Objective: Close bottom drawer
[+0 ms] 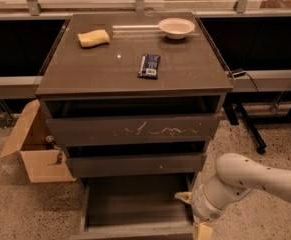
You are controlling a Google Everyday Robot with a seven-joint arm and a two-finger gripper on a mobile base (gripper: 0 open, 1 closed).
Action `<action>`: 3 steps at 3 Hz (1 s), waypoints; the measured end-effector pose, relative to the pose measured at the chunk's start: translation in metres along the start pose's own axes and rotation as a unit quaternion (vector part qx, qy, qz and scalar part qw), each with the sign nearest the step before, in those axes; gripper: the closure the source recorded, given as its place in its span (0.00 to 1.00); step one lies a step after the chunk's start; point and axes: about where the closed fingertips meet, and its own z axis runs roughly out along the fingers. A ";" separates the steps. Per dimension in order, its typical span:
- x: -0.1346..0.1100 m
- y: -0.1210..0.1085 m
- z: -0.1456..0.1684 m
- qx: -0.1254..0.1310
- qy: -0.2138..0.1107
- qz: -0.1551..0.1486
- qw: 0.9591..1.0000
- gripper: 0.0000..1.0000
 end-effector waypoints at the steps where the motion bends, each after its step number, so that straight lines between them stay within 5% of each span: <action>1: 0.027 -0.005 0.053 -0.039 -0.020 0.001 0.999 0.27; 2: 0.060 -0.018 0.104 -0.071 -0.044 0.010 0.996 0.50; 3: 0.094 -0.034 0.168 -0.110 -0.094 0.037 0.989 0.81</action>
Offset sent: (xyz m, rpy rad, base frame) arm -0.0088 0.0023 -0.2179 0.1614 0.2694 0.0395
